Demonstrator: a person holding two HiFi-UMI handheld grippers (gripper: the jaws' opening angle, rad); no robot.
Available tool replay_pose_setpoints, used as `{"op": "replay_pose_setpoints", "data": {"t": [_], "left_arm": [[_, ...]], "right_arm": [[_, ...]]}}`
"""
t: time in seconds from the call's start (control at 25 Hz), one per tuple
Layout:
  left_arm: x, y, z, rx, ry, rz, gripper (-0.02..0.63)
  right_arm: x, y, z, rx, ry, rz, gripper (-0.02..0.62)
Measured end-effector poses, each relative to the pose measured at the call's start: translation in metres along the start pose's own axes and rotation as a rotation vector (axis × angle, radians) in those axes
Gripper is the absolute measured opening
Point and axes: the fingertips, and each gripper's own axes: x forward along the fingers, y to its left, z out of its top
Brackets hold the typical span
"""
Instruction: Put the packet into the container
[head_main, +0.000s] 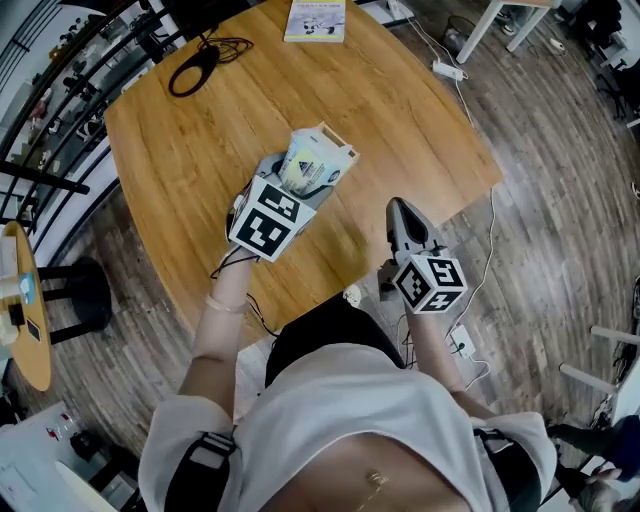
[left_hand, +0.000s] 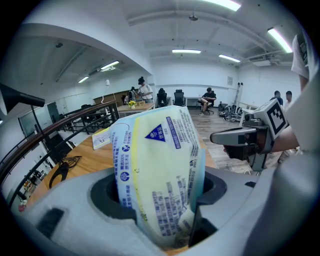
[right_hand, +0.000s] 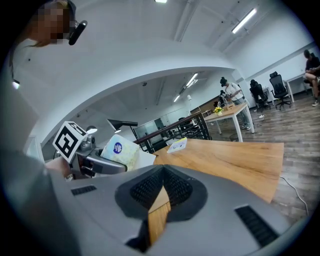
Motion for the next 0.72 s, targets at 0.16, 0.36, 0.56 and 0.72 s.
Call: {"op": "replay_pose_setpoints", "data": {"t": [0.16,0.36,0.56,0.72], "left_arm": [[0.025,0.012,-0.009,0.0,0.053,-0.037,0.311],[0.052,0.025,-0.023,0.009,0.132,-0.079,0.311],[0.07,0.03,-0.036,0.009,0.191,-0.109,0.313],[0.08,0.035,-0.044,0.018,0.239,-0.129,0.313]], "right_arm": [[0.008,-0.01,0.003,0.002,0.004,-0.027,0.011],[0.018,-0.022,0.004,0.013,0.016,-0.049,0.011],[0.028,-0.027,-0.002,0.025,0.035,-0.052,0.011],[0.033,-0.028,-0.006,0.03,0.048,-0.05,0.011]]}}
